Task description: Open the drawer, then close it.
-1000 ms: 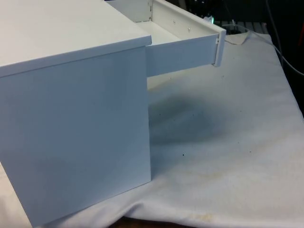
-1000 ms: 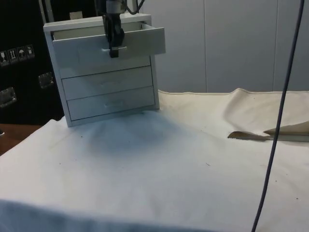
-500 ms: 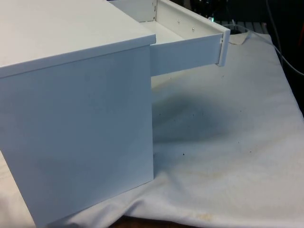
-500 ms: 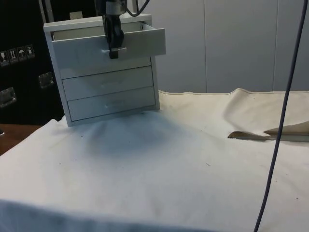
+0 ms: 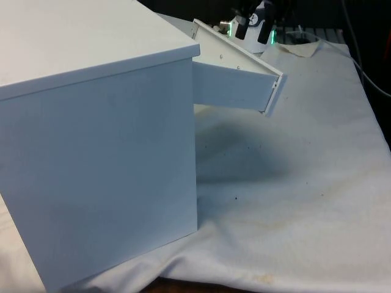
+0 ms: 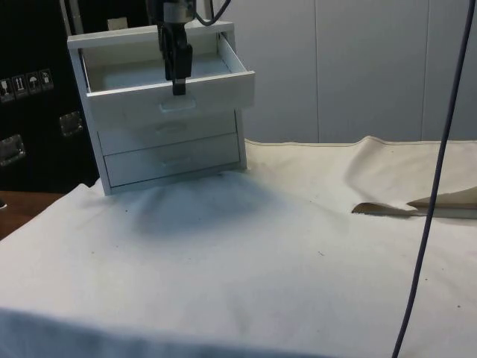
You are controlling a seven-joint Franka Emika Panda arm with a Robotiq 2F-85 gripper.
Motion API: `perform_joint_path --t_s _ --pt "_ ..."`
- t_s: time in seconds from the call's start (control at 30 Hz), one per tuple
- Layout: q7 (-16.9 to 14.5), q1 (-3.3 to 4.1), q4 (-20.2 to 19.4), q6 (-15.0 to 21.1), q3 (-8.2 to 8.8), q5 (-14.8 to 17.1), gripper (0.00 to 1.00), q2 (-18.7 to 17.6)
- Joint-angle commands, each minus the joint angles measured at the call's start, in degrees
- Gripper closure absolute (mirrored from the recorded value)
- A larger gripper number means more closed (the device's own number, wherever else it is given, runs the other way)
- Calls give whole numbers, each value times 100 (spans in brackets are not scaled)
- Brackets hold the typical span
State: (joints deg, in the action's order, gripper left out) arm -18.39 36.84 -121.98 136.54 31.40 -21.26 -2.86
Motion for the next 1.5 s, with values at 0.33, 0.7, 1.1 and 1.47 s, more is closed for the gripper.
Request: perform_joint_path --t_s 0.33,0.7,1.1,1.47 --pt "23 6 -11 0 -34 6 0 -29" --pt "521 29 -6 138 -390 -46 0 -304" --pt "1049 29 -218 178 -710 -241 0 -321" --pt "1473 0 -665 212 -751 -682 1 -80"
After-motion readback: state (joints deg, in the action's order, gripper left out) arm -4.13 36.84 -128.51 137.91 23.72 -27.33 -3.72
